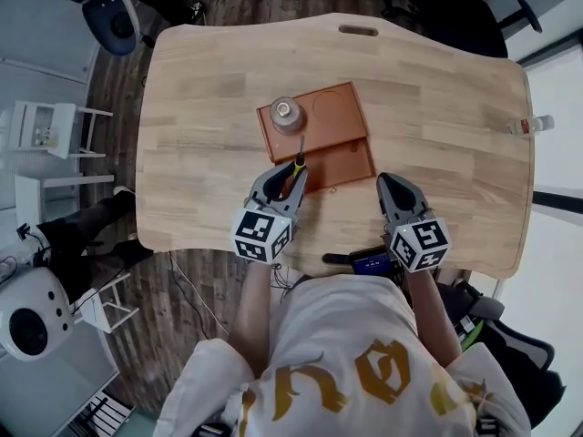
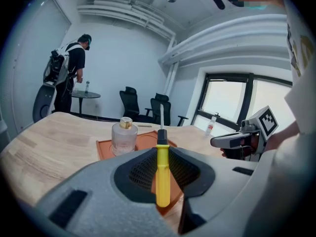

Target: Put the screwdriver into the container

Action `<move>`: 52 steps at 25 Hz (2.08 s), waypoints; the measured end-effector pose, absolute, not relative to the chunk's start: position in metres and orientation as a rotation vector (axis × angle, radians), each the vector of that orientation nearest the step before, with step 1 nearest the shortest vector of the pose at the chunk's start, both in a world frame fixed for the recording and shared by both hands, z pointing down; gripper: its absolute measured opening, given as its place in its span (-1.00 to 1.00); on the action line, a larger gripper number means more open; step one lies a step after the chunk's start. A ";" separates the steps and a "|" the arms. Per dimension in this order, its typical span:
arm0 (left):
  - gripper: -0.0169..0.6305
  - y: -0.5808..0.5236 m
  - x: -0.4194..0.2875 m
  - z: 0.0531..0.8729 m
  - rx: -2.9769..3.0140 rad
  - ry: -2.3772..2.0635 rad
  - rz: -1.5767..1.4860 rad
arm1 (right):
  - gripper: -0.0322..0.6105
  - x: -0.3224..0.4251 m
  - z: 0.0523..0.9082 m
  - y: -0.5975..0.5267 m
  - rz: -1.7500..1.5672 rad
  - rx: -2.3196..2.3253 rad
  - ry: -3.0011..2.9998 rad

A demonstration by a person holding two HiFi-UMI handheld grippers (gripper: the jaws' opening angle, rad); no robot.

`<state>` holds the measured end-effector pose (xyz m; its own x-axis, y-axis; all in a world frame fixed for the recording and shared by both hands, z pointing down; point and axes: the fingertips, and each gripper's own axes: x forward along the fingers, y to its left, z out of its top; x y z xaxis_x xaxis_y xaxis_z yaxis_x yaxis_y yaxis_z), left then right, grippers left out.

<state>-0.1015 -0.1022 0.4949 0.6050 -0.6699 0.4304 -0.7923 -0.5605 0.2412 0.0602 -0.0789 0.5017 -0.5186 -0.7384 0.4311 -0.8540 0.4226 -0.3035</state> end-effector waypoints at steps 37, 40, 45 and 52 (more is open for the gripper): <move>-0.72 -0.095 -0.060 0.574 2.461 -0.760 1.010 | -0.87 0.077 0.533 -0.097 0.797 1.403 -2.390; -0.72 -0.093 -0.061 0.577 2.443 -0.735 1.044 | -0.87 0.077 0.534 -0.095 0.800 1.407 -2.389; -0.72 -0.088 -0.062 0.586 2.414 -0.683 1.123 | -0.87 0.076 0.537 -0.091 0.818 1.395 -2.388; -0.72 -0.086 -0.062 0.591 2.369 -0.635 1.171 | -0.87 0.075 0.545 -0.085 0.845 1.366 -2.380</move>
<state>-0.0623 -0.0862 0.5905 0.5405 -0.2123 0.8141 -0.5667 -0.8071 0.1657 0.0747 -0.0846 0.5445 -0.5192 -0.6957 0.4964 -0.8530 0.3856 -0.3517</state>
